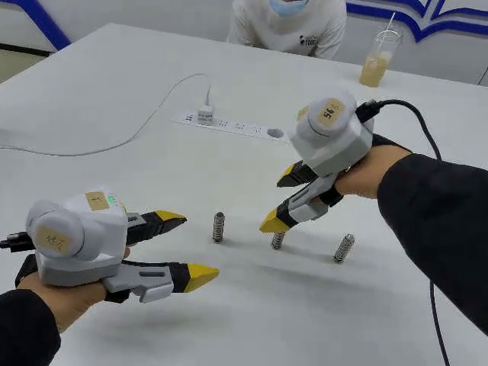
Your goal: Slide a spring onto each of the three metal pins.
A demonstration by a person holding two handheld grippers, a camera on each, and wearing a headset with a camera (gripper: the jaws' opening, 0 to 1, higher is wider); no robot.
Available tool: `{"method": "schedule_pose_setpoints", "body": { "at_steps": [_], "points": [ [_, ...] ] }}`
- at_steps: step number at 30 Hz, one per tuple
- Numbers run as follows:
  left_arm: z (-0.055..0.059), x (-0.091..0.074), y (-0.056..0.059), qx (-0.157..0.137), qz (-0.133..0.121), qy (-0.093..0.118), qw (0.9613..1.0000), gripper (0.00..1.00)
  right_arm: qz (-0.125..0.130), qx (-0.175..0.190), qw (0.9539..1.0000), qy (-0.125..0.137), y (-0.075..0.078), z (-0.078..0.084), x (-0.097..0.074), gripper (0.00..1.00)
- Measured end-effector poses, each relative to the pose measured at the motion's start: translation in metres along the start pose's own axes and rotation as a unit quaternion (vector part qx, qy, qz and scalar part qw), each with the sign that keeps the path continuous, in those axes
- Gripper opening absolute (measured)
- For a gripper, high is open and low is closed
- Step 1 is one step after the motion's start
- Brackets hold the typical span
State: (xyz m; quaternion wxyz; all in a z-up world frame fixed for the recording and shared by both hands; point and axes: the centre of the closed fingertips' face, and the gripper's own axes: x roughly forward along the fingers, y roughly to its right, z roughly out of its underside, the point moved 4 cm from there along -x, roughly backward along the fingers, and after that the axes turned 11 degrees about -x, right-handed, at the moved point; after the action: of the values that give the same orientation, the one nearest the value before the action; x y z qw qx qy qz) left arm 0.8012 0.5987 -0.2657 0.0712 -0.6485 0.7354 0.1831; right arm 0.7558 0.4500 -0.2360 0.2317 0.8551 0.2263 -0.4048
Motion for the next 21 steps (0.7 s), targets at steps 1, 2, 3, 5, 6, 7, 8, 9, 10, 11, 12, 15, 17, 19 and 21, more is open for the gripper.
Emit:
{"method": "schedule_pose_setpoints", "body": {
  "at_steps": [1, 2, 3, 5, 6, 7, 8, 9, 10, 11, 12, 15, 17, 19, 21],
  "points": [
    [0.0, 0.0, -0.001, 0.001, 0.001, -0.002, 1.0, 0.6, 0.006, 0.006, 0.9999, 0.006, 0.0, 0.003, -0.003, 0.58],
    [0.0, 0.0, -0.001, 0.001, 0.001, -0.003, 1.0, 0.61, 0.011, 0.012, 0.9998, 0.011, 0.001, 0.005, -0.005, 0.58],
    [0.0, 0.001, -0.002, 0.001, 0.001, -0.004, 1.0, 0.61, 0.017, 0.019, 0.9996, 0.016, 0.001, 0.009, -0.009, 0.59],
    [-0.001, 0.001, -0.002, 0.001, 0.001, -0.004, 1.0, 0.62, 0.028, 0.025, 0.999, 0.024, 0.003, 0.013, -0.013, 0.6],
    [-0.002, 0.001, -0.003, 0.0, 0.0, -0.005, 1.0, 0.62, 0.037, 0.032, 0.9983, 0.032, 0.004, 0.017, -0.017, 0.61],
    [-0.003, 0.002, -0.003, 0.0, 0.0, -0.005, 1.0, 0.63, 0.041, 0.037, 0.9978, 0.037, 0.005, 0.019, -0.02, 0.62],
    [-0.003, 0.002, -0.003, 0.001, 0.0, -0.005, 1.0, 0.63, 0.046, 0.044, 0.9971, 0.042, 0.005, 0.022, -0.023, 0.62],
    [-0.004, 0.002, -0.003, 0.001, 0.0, -0.004, 1.0, 0.63, 0.051, 0.051, 0.9961, 0.05, 0.005, 0.026, -0.027, 0.63],
    [-0.005, 0.002, -0.003, 0.0, 0.0, -0.003, 1.0, 0.64, 0.057, 0.055, 0.9953, 0.056, 0.005, 0.029, -0.03, 0.64],
    [-0.005, 0.002, -0.003, -0.001, 0.0, -0.003, 1.0, 0.64, 0.064, 0.06, 0.9942, 0.062, 0.006, 0.033, -0.033, 0.65],
    [-0.005, 0.002, -0.003, -0.001, 0.0, -0.003, 1.0, 0.65, 0.068, 0.064, 0.9935, 0.065, 0.005, 0.037, -0.036, 0.66],
    [-0.005, 0.002, -0.002, -0.002, 0.0, -0.002, 1.0, 0.66, 0.089, 0.076, 0.9894, 0.086, 0.004, 0.048, -0.045, 0.68],
    [-0.005, 0.002, -0.002, -0.003, 0.001, -0.003, 1.0, 0.67, 0.102, 0.084, 0.9862, 0.1, 0.001, 0.055, -0.05, 0.69],
    [-0.005, 0.002, -0.002, -0.004, 0.001, -0.004, 1.0, 0.67, 0.111, 0.089, 0.9839, 0.108, -0.003, 0.065, -0.054, 0.7],
    [-0.006, 0.002, -0.003, -0.004, 0.001, -0.004, 1.0, 0.68, 0.119, 0.091, 0.9818, 0.117, -0.007, 0.07, -0.057, 0.71]
  ]
}}
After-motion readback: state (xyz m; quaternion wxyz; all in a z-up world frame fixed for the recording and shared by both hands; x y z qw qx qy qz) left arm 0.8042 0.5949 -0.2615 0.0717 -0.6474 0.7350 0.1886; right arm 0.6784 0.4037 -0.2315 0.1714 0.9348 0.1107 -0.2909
